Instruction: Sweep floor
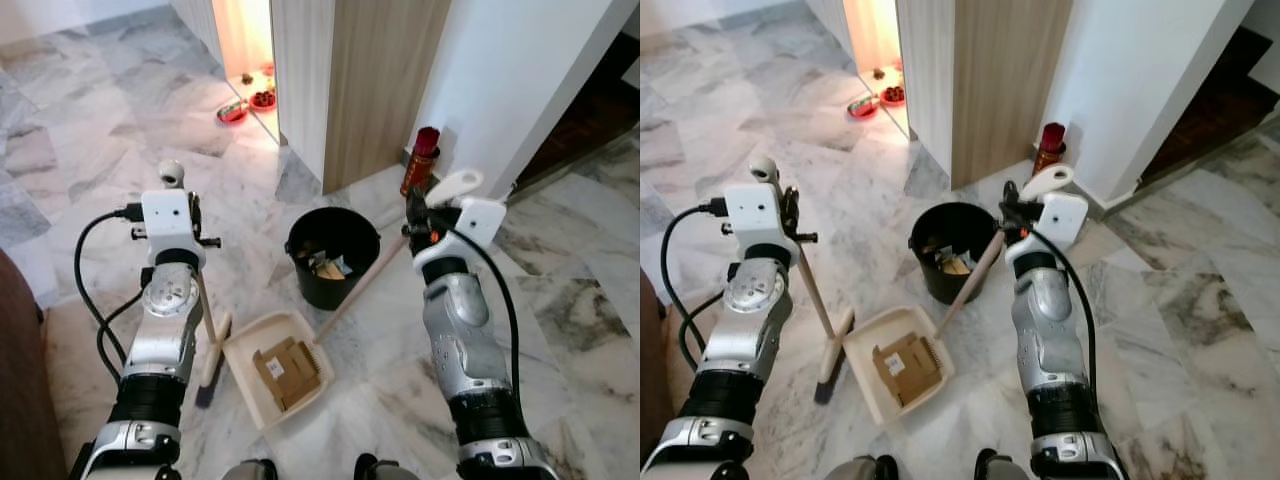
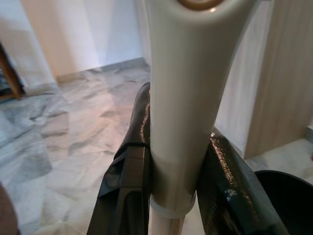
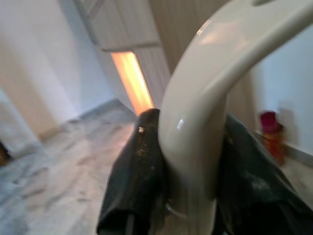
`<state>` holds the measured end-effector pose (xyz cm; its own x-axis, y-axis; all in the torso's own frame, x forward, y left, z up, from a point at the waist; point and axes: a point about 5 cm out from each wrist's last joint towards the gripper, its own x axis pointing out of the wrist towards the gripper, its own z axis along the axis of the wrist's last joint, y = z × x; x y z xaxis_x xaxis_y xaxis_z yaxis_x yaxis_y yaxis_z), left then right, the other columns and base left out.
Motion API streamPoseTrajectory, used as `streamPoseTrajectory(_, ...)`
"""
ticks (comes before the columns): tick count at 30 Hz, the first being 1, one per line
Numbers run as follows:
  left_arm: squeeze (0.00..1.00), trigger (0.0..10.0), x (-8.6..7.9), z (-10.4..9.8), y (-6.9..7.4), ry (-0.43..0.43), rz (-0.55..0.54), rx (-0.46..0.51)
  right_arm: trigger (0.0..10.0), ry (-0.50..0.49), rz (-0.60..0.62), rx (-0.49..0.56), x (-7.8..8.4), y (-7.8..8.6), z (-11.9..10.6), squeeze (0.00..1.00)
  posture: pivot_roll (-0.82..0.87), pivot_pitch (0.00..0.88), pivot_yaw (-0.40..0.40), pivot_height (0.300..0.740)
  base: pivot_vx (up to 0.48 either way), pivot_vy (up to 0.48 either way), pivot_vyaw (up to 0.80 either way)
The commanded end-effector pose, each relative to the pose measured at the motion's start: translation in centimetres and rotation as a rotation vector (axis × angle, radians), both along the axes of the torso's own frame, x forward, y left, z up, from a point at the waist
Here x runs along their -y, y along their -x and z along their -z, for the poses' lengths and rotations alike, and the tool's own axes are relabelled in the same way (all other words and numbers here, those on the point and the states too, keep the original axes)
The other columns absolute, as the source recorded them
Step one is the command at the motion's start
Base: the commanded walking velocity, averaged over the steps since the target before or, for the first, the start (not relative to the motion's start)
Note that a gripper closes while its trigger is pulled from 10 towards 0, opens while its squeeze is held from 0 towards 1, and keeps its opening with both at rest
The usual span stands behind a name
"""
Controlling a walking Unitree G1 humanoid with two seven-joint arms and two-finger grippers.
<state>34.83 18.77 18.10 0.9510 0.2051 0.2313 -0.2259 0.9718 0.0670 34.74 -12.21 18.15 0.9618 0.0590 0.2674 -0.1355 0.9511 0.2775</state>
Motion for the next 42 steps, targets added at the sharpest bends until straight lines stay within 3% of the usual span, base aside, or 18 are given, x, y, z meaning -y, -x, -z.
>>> streamPoseTrajectory(1,0.00,10.0,0.1,-0.6,0.0,0.009,0.001,0.025,10.0,-0.113,-0.014,0.065,-0.7,0.1,-2.1,0.00,0.05,0.186,-0.002,0.740,0.000,0.000,0.00)
streamPoseTrajectory(10,0.00,10.0,-0.4,-0.8,0.1,0.004,-0.029,0.033,10.0,-0.236,0.013,0.037,-1.6,0.1,-2.9,0.00,0.06,0.183,-0.001,0.740,0.000,0.000,0.00)
streamPoseTrajectory(21,0.00,10.0,-0.4,-0.7,0.0,0.001,-0.039,0.033,10.0,-0.250,0.143,0.047,-0.6,-0.7,-4.8,0.00,0.05,0.181,0.001,0.740,0.000,0.000,0.00)
streamPoseTrajectory(30,0.00,10.0,-0.4,-0.7,0.1,0.002,-0.045,0.033,10.0,-0.283,0.162,0.115,-1.4,-1.2,-7.4,0.00,0.06,0.174,-0.002,0.740,0.000,0.000,0.00)
streamPoseTrajectory(35,0.00,10.0,-0.3,-0.6,0.1,0.005,-0.041,0.033,10.0,-0.301,0.256,0.150,-0.4,-1.5,-8.7,0.00,0.06,0.168,-0.005,0.740,0.000,0.000,0.00)
streamPoseTrajectory(42,0.00,10.0,0.1,-0.5,0.1,0.009,-0.023,0.032,10.0,-0.315,0.341,0.135,0.7,-1.9,-8.8,0.00,0.06,0.157,-0.007,0.740,0.000,0.000,0.00)
